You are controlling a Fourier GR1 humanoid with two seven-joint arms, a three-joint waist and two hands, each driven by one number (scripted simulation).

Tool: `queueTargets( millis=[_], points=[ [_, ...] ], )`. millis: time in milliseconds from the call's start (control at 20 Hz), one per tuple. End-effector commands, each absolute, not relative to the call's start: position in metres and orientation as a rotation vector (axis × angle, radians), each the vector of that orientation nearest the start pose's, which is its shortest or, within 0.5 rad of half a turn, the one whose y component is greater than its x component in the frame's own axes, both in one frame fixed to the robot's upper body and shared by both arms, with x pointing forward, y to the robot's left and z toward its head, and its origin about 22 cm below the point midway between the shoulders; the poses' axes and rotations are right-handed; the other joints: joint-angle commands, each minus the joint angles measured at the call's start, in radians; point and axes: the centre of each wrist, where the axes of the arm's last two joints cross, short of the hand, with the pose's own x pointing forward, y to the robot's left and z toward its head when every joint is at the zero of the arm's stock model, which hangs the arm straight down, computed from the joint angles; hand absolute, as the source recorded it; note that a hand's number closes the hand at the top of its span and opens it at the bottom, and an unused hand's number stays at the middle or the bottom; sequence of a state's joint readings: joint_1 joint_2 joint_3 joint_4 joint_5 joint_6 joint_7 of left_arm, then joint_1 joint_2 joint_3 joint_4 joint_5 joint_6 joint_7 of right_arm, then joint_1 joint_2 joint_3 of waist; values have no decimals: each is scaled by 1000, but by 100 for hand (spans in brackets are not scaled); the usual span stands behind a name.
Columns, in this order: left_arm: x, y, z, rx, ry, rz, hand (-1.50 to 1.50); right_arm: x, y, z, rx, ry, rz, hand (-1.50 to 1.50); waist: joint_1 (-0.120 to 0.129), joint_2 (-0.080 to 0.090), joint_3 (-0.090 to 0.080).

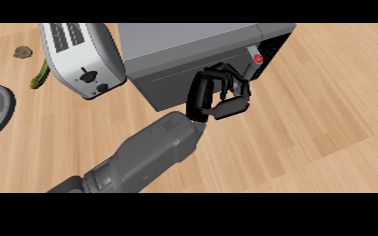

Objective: Pick up the milk, place it into the microwave and close the microwave

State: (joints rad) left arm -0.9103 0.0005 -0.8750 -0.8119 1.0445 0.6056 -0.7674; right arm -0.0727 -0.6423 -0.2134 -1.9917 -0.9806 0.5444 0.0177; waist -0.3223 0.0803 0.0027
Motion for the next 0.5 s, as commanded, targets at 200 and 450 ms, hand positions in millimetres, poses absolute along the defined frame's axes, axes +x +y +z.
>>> queueTargets(
  millis=[200, 450],
  points=[
    [358, 10, 28, -146, -1885, -117, 150, 226, -333, 198, 840, -2032, 517, -150, -2, 10, 3],
    [358, 17, 19, -77, -1816, -73, 150, 226, -337, 201, 851, -2034, 530, -150, 23, 10, 1]
  ],
)
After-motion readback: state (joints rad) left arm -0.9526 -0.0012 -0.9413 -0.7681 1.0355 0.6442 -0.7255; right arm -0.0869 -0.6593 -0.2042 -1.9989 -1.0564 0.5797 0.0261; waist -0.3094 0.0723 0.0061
